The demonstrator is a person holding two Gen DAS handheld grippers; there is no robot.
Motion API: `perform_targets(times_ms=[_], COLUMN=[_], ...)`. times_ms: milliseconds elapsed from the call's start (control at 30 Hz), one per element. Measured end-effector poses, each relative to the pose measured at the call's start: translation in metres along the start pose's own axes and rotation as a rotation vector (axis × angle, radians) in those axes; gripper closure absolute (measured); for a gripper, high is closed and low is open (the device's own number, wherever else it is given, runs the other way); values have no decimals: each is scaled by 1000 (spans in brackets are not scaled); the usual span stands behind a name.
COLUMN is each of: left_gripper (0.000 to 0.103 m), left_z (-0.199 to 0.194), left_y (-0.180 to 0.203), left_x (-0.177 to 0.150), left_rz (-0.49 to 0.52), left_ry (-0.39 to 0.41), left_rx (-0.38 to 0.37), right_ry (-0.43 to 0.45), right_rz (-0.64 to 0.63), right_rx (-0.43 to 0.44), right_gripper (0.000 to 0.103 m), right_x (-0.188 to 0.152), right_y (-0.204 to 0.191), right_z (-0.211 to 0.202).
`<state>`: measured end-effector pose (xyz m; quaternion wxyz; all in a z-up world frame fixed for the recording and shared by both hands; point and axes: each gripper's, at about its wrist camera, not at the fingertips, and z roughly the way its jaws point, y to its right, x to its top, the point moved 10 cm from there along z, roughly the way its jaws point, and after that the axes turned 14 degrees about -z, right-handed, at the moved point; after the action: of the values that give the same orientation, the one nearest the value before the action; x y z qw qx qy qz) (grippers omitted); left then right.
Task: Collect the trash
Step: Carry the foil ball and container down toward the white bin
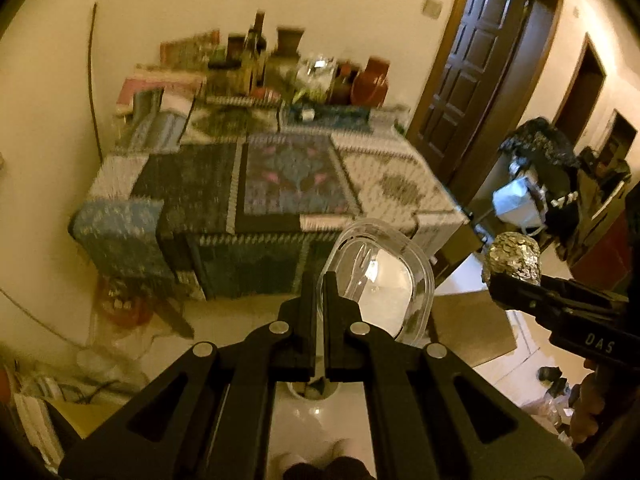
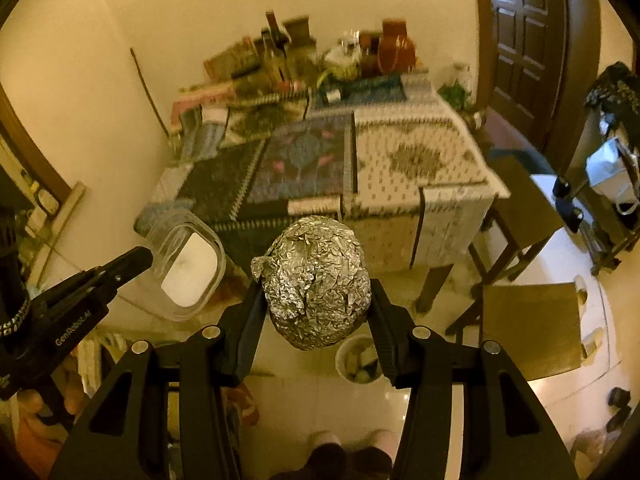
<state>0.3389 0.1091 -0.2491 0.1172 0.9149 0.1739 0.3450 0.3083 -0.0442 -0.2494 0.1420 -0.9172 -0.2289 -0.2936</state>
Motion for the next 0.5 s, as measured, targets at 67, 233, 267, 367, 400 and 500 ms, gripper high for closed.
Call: perform_targets(times_ms=[67, 233, 267, 367, 400, 500], left_gripper=[102, 102, 102, 102, 102, 102], left_z=[22, 81, 92, 131, 144, 182], left_y=[-5, -24, -29, -46, -52, -69], left_x=[-12, -50, -58, -87, -96, -125], left_rz=[-10, -45, -52, -77, -84, -97], left_ry=[-26, -91, -102, -135, -146, -174], left_rx=[23, 83, 94, 134, 146, 182], right_ry=[-35, -110, -120, -157, -168, -202], right_rz=[-6, -20, -23, -36, -40, -66], right_rx=[13, 41, 47, 66, 72, 67], right_gripper=[57, 57, 57, 57, 57, 57], right_x=[-12, -42, -47, -67, -74, -98], right_y=[5, 17, 18, 24, 26, 33], right_z=[22, 83, 92, 130, 143, 184])
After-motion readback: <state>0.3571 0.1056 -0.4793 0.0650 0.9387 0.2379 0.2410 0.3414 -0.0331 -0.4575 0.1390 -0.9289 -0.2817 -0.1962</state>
